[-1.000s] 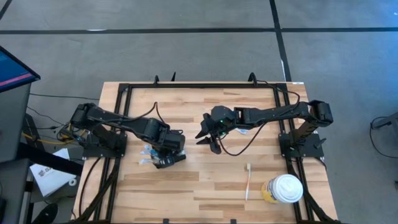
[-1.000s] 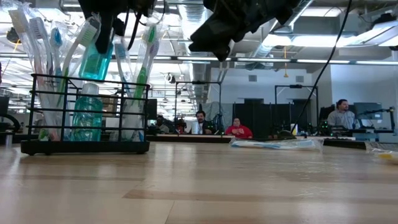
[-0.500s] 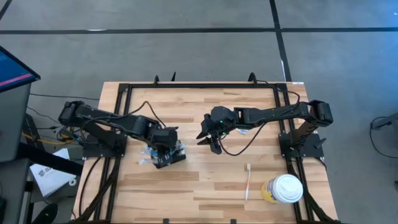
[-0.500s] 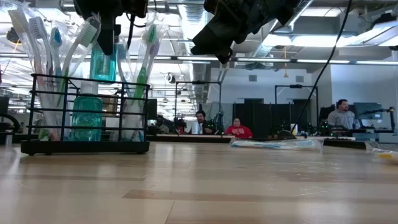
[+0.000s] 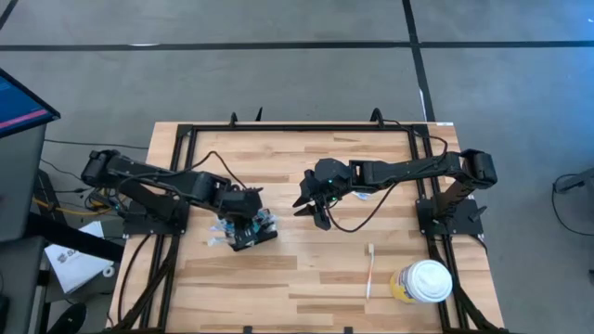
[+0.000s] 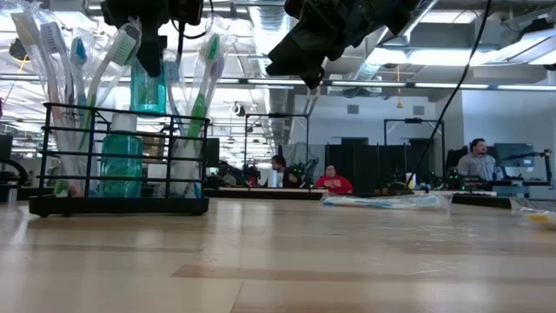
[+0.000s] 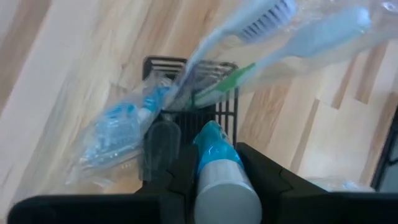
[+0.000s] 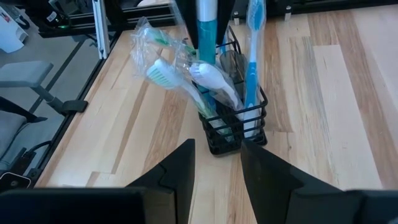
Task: Pick & Place toothbrushing station
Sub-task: Put the mouthwash into the middle section of the mesh organizer, then put the blue toothbrush into the bottom right section of the mesh organizer
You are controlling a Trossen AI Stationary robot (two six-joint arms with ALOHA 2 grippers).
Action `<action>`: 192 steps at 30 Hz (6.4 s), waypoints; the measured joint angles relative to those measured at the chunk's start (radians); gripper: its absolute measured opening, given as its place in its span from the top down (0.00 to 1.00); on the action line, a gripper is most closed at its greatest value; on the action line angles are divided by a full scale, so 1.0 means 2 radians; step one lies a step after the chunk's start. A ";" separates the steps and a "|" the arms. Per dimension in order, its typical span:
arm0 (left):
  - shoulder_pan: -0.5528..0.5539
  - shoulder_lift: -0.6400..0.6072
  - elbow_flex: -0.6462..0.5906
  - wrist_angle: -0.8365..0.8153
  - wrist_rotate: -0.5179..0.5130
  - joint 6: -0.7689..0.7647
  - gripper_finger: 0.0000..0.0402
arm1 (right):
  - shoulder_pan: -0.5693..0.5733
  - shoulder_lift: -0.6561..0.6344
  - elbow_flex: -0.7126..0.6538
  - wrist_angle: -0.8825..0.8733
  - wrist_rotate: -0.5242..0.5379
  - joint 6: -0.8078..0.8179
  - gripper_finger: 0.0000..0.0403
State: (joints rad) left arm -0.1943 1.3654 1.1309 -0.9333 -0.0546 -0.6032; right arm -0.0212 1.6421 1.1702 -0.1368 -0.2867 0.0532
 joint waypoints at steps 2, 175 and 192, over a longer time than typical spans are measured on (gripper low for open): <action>0.006 0.000 0.000 0.000 -0.005 0.000 0.80 | 0.000 0.000 0.000 0.000 0.000 0.000 0.70; 0.019 -0.209 -0.033 0.089 0.003 0.035 0.68 | -0.072 -0.004 0.000 -0.244 0.000 0.057 0.70; 0.018 -0.213 -0.033 0.089 0.001 0.051 0.68 | -0.095 -0.003 -0.020 -0.423 0.117 0.106 0.70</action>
State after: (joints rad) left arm -0.1577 0.9394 1.0645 -0.7544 -0.0528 -0.5018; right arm -0.2115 1.6356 1.1294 -0.9826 -0.0519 0.2649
